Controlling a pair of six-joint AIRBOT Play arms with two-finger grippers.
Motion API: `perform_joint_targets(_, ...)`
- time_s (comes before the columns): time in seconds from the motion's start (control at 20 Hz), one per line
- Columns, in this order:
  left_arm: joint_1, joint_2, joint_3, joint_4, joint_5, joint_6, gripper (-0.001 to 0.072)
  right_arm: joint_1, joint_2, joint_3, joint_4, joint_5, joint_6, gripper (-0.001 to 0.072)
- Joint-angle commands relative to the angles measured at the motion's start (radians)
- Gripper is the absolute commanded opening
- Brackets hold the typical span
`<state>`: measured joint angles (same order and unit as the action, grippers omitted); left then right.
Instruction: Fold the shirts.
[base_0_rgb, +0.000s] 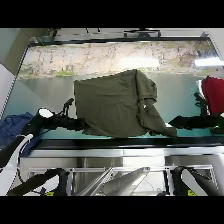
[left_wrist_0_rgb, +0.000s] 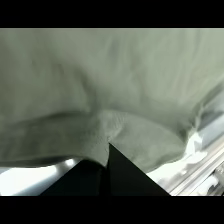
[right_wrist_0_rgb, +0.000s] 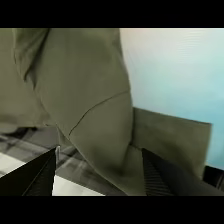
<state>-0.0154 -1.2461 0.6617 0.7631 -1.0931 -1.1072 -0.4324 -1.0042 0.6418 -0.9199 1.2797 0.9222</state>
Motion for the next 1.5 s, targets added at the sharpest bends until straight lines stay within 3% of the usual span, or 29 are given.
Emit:
perform_joint_targets(0.0, 0.085, -0.002, 0.047, 0.004, -0.056, 0.002, 0.0018, 0.121, -0.043, -0.077, -0.004, -0.103, -0.02, 0.0589)
perform_joint_targets(0.3, 0.215, -0.002, 0.045, 0.002, -0.117, 0.026, 0.0019, 0.328, -0.187, -0.077, -0.013, -0.153, -0.02, 0.0577)
perform_joint_targets(0.35, 0.227, -0.002, 0.045, 0.002, -0.127, 0.027, 0.0018, 0.346, -0.198, -0.077, -0.014, -0.156, -0.016, 0.0535)
perform_joint_targets(0.4, 0.236, -0.002, 0.045, 0.001, -0.135, 0.032, 0.0018, 0.36, -0.202, -0.076, -0.008, -0.154, -0.012, 0.0207)
perform_joint_targets(0.45, 0.242, -0.002, 0.045, 0.0, -0.138, 0.033, 0.0018, 0.37, -0.201, -0.073, 0.008, -0.155, 0.002, 0.0039)
perform_joint_targets(0.55, 0.243, 0.002, 0.047, -0.021, -0.145, 0.038, 0.0018, 0.371, -0.188, -0.049, 0.068, -0.142, 0.002, 0.0035)
perform_joint_targets(0.65, 0.249, 0.048, 0.052, -0.134, -0.196, 0.12, 0.0018, 0.365, -0.141, 0.023, 0.145, -0.068, 0.002, 0.0035)
perform_joint_targets(0.85, 0.36, 0.261, 0.24, -0.497, -0.479, 0.234, 0.0018, 0.248, 0.086, 0.316, 0.469, 0.15, 0.009, 0.0035)
perform_joint_targets(0.95, 0.48, 0.374, 0.431, -0.752, -0.578, 0.239, 0.0018, 0.141, 0.217, 0.489, 0.639, 0.126, 0.008, 0.0036)
perform_joint_targets(1.05, 0.612, 0.441, 0.632, -0.938, -0.6, 0.241, 0.0019, 0.023, 0.334, 0.667, 0.694, 0.023, 0.005, 0.0036)
perform_joint_targets(1.15, 0.75, 0.464, 0.841, -0.983, -0.586, 0.232, 0.0019, -0.069, 0.421, 0.776, 0.694, -0.106, 0.002, 0.0036)
perform_joint_targets(1.25, 0.828, 0.449, 0.981, -0.982, -0.572, 0.226, 0.0019, -0.121, 0.474, 0.807, 0.694, -0.199, -0.069, 0.0037)
perform_joint_targets(1.35, 0.789, 0.399, 1.026, -0.954, -0.562, 0.216, 0.0019, -0.13, 0.464, 0.806, 0.694, -0.198, -0.104, 0.0037)
perform_joint_targets(1.45, 0.657, 0.331, 1.0, -0.868, -0.542, 0.211, 0.0019, -0.119, 0.379, 0.8, 0.718, -0.135, -0.108, 0.0037)
